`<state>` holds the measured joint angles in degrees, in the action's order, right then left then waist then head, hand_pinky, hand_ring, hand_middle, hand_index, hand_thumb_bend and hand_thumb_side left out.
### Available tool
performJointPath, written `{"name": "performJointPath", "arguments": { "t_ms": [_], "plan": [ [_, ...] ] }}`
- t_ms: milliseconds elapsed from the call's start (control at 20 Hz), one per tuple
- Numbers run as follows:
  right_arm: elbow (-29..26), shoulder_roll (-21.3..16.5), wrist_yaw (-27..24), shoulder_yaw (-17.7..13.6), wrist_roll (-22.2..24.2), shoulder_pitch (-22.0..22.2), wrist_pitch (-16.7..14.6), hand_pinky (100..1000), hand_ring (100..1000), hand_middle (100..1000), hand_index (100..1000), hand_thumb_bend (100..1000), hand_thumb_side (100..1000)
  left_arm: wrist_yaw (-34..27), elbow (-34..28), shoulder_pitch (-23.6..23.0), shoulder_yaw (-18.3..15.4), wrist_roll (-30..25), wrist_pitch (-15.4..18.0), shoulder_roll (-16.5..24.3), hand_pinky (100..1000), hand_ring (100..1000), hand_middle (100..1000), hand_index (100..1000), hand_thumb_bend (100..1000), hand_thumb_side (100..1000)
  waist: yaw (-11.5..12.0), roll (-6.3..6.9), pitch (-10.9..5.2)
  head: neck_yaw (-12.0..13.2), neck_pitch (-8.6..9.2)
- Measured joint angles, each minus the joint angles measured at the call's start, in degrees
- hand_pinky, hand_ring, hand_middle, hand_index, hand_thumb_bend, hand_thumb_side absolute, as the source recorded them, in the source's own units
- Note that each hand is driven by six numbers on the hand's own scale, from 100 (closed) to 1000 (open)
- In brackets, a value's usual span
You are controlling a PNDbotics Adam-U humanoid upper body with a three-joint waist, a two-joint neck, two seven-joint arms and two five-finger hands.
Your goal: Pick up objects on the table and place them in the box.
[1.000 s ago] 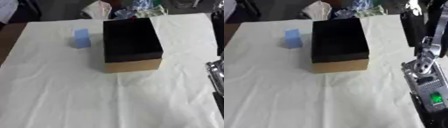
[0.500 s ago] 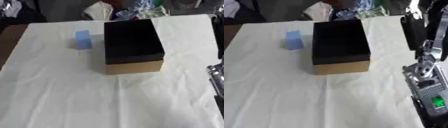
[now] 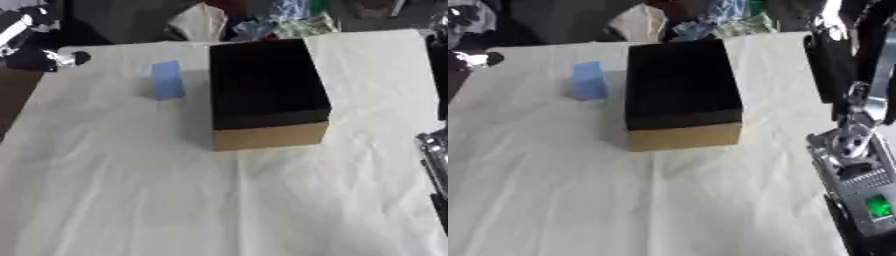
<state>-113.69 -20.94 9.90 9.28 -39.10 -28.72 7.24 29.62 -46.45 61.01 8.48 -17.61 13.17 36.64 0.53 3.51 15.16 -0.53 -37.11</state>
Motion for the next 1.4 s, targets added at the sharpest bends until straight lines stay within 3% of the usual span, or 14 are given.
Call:
{"name": "performJointPath", "arguments": {
  "t_ms": [300, 550, 950, 1400],
  "plan": [
    [0.0, 0.1, 0.0, 0.3, 0.1, 0.0, 0.1, 745, 658, 632, 818, 100, 562, 1.7, -0.5, 1.1, -1.0, -12.1, 1.5, -1.0, 1000, 956, 900, 1000, 776, 452, -0.1, 0.02, 0.00, 0.4, 0.01],
    [0.0, 0.1, 0.0, 0.3, 0.1, 0.0, 0.1, 745, 656, 629, 818, 100, 564, 0.4, -1.1, 1.6, -1.4, -17.8, 0.7, -1.6, 1000, 959, 902, 1000, 744, 425, -0.1, 0.25, 0.00, 0.7, 0.16],
    [0.0, 0.5, -0.1, 0.4, 0.1, 0.0, 0.2, 745, 656, 626, 817, 100, 565, -2.9, -1.7, 2.7, -1.4, -21.1, -2.8, -2.6, 1000, 959, 896, 1000, 705, 441, -0.7, 0.44, 0.34, 1.2, 0.50],
    [0.0, 0.6, -0.3, 0.6, 0.1, -0.4, 0.2, 745, 657, 624, 817, 100, 567, -2.6, -2.6, 3.8, -0.3, -20.7, -11.8, -5.1, 1000, 960, 900, 1000, 699, 396, -1.7, 0.99, 0.80, 2.2, 1.00]
  ]
}}
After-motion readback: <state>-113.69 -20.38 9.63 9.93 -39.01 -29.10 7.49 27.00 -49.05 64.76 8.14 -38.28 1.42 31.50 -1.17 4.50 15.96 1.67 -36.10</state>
